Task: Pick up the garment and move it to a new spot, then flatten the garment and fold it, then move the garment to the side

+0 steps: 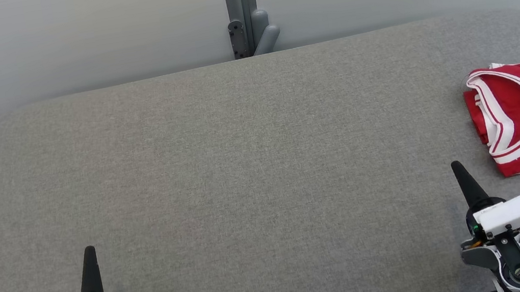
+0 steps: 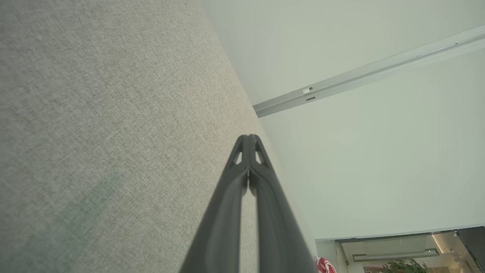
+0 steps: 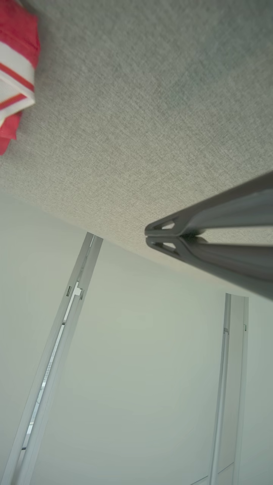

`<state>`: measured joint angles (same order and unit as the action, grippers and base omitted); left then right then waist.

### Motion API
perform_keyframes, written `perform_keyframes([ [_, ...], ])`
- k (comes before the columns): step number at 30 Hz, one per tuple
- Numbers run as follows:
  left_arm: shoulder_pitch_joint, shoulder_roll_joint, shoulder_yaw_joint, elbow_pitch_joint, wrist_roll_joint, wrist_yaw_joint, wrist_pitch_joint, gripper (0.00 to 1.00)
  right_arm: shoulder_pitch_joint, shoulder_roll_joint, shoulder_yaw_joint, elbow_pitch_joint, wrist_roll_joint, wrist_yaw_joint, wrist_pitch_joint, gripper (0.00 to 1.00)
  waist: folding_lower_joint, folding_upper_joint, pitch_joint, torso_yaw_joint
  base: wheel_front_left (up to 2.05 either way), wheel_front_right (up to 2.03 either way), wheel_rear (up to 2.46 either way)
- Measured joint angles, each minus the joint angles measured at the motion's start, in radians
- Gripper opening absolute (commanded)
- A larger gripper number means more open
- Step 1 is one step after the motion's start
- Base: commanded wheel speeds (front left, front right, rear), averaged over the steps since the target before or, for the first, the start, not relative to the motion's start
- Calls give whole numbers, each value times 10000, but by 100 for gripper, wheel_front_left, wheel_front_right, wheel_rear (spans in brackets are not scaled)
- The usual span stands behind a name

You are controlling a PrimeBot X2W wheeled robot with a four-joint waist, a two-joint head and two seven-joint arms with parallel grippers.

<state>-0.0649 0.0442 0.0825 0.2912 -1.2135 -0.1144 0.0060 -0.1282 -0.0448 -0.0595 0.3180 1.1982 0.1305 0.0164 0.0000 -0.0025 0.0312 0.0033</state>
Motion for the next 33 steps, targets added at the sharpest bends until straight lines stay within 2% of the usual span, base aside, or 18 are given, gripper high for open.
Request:
perform_keyframes([
  [33, -192, 17, 198, -355, -2761, -90, 706, 0, 26, -17, -368, -449, 2823, 0, 713, 0, 0, 0, -184, -21, 0, 0, 0],
])
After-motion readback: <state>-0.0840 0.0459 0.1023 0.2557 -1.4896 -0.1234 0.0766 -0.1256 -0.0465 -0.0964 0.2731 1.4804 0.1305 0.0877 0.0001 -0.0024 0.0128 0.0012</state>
